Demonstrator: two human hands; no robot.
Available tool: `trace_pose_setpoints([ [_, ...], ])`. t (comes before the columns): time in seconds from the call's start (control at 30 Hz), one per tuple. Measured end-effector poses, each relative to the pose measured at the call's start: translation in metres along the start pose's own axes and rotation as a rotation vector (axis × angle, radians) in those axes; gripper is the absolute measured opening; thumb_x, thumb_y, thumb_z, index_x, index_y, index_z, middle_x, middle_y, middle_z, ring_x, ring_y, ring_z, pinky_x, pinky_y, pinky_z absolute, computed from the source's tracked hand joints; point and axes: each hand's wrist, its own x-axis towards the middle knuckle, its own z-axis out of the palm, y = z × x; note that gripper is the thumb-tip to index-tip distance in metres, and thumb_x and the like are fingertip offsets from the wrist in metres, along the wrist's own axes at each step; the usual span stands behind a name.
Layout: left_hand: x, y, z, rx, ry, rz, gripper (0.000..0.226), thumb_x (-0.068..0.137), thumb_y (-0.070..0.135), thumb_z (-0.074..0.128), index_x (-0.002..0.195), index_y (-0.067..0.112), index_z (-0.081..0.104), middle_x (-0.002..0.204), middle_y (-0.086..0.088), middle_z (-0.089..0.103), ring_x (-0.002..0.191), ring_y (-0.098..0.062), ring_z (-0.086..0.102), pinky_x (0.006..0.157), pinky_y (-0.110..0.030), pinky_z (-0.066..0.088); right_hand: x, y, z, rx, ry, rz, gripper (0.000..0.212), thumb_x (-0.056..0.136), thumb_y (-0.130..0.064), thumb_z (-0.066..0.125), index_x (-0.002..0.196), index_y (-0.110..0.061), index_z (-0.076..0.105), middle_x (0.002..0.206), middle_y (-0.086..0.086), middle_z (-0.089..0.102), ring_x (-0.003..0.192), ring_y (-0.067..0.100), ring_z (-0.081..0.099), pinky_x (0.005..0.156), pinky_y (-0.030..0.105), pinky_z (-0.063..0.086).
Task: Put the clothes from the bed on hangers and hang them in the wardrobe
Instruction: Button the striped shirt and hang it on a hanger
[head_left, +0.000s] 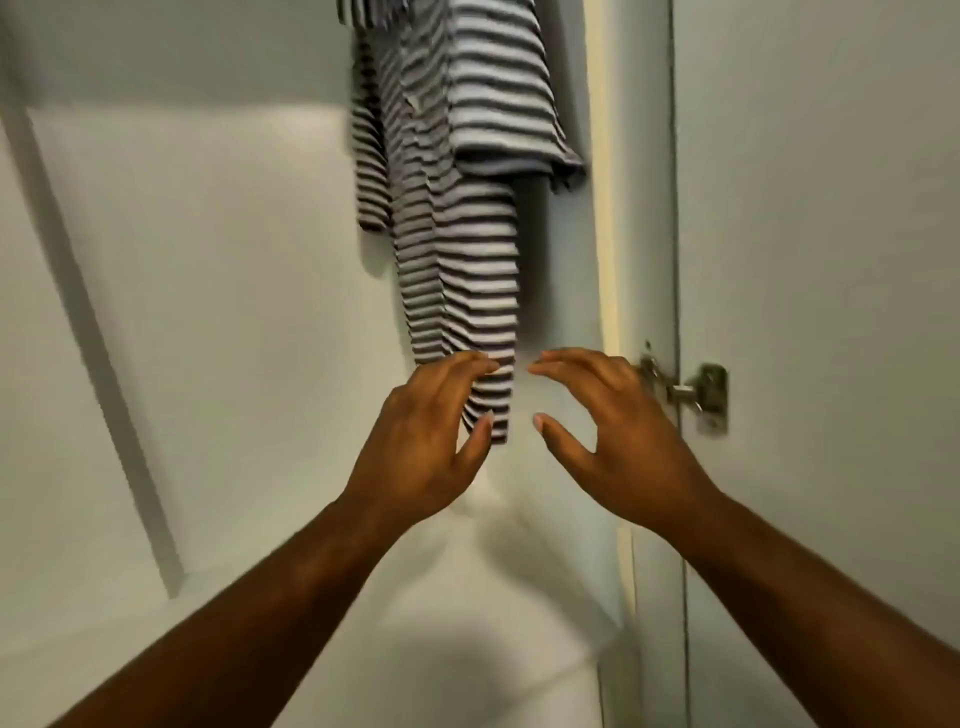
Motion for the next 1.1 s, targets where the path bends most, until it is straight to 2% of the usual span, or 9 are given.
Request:
trace_pose_setpoints([
  [0.13, -0.046, 0.042, 0.056, -0.134, -0.165, 0.01, 0.038, 0.101, 0.035, 0.055, 0.137, 0.026, 0.055, 0.136, 0.009, 0.058, 0.123, -0.008, 0.051, 0.102, -0.027, 0.042, -0.085, 0.033, 0.001, 0.071, -0.094, 0.194, 0.046, 0.097, -0.044, 0.059, 0.141, -0.03, 0.055, 0.143, -0.01, 0.052, 0.132, 0.011, 0.045, 0.106, 0.029, 0.042],
  [0.23, -0.082, 0.072, 0.106, -0.276, -0.299, -0.025, 0.033, 0.099, 0.035, 0.053, 0.132, 0.027, 0.058, 0.128, 0.014, 0.062, 0.115, -0.005, 0.054, 0.097, -0.024, 0.044, -0.155, 0.053, -0.003, 0.12, -0.171, 0.319, 0.04, 0.098, -0.037, 0.064, 0.136, -0.029, 0.059, 0.127, -0.017, 0.053, 0.111, 0.001, 0.051, 0.091, 0.019, 0.053],
  [0.37, -0.129, 0.118, 0.17, -0.542, -0.559, -0.056, 0.022, 0.099, 0.035, 0.056, 0.119, 0.028, 0.064, 0.107, 0.017, 0.07, 0.097, -0.001, 0.065, 0.083, -0.027, 0.055, -0.255, 0.062, -0.011, 0.141, -0.34, 0.455, 0.034, 0.098, -0.036, 0.064, 0.131, -0.032, 0.061, 0.118, -0.021, 0.059, 0.104, 0.0, 0.056, 0.078, 0.017, 0.054],
  [0.47, -0.165, 0.157, 0.212, -0.716, -0.759, 0.001, 0.019, 0.097, 0.037, 0.059, 0.112, 0.029, 0.068, 0.096, 0.017, 0.072, 0.089, -0.001, 0.068, 0.076, -0.03, 0.059, -0.331, 0.06, -0.028, 0.112, -0.427, 0.665, 0.032, 0.098, -0.034, 0.065, 0.129, -0.029, 0.064, 0.117, -0.016, 0.067, 0.1, 0.003, 0.062, 0.076, 0.022, 0.056],
  [0.57, -0.194, 0.197, 0.244, -0.855, -0.921, 0.037, 0.015, 0.097, 0.033, 0.063, 0.109, 0.028, 0.07, 0.095, 0.015, 0.073, 0.087, -0.003, 0.069, 0.076, -0.03, 0.06, -0.396, 0.048, -0.051, 0.097, -0.47, 0.915, 0.027, 0.099, -0.032, 0.063, 0.125, -0.026, 0.069, 0.114, -0.012, 0.072, 0.096, 0.004, 0.065, 0.073, 0.014, 0.053],
  [0.67, -0.222, 0.244, 0.266, -0.912, -1.079, 0.182, 0.01, 0.096, 0.031, 0.065, 0.1, 0.026, 0.073, 0.093, 0.016, 0.073, 0.086, -0.001, 0.067, 0.081, -0.027, 0.056, -0.458, 0.025, -0.077, 0.04, -0.395, 1.181, 0.023, 0.098, -0.03, 0.064, 0.119, -0.024, 0.072, 0.105, -0.009, 0.075, 0.089, 0.004, 0.068, 0.073, 0.007, 0.046],
  [0.83, -0.266, 0.328, 0.27, -1.036, -1.322, 0.436, 0.013, 0.097, 0.035, 0.062, 0.099, 0.028, 0.073, 0.095, 0.018, 0.073, 0.089, -0.003, 0.067, 0.083, -0.027, 0.057, -0.545, -0.04, -0.126, -0.082, -0.176, 1.575, 0.017, 0.098, -0.027, 0.063, 0.113, -0.025, 0.071, 0.092, -0.015, 0.075, 0.078, -0.003, 0.068, 0.079, 0.014, 0.051],
  [0.97, -0.285, 0.407, 0.251, -1.087, -1.398, 0.684, 0.016, 0.098, 0.039, 0.059, 0.104, 0.029, 0.071, 0.1, 0.016, 0.072, 0.093, -0.007, 0.067, 0.086, -0.028, 0.058, -0.603, -0.1, -0.171, -0.245, 0.015, 1.757, 0.015, 0.099, -0.018, 0.063, 0.107, -0.015, 0.075, 0.069, -0.029, 0.068, 0.064, -0.013, 0.063, 0.068, 0.015, 0.049],
  [1.1, -0.298, 0.488, 0.223, -1.085, -1.383, 0.911, 0.016, 0.099, 0.038, 0.058, 0.104, 0.029, 0.07, 0.1, 0.014, 0.072, 0.095, -0.007, 0.066, 0.084, -0.026, 0.057, -0.666, -0.154, -0.215, -0.375, 0.322, 1.886, 0.015, 0.098, -0.014, 0.063, 0.099, -0.021, 0.075, 0.073, -0.012, 0.072, 0.06, -0.008, 0.065, 0.069, 0.019, 0.054],
])
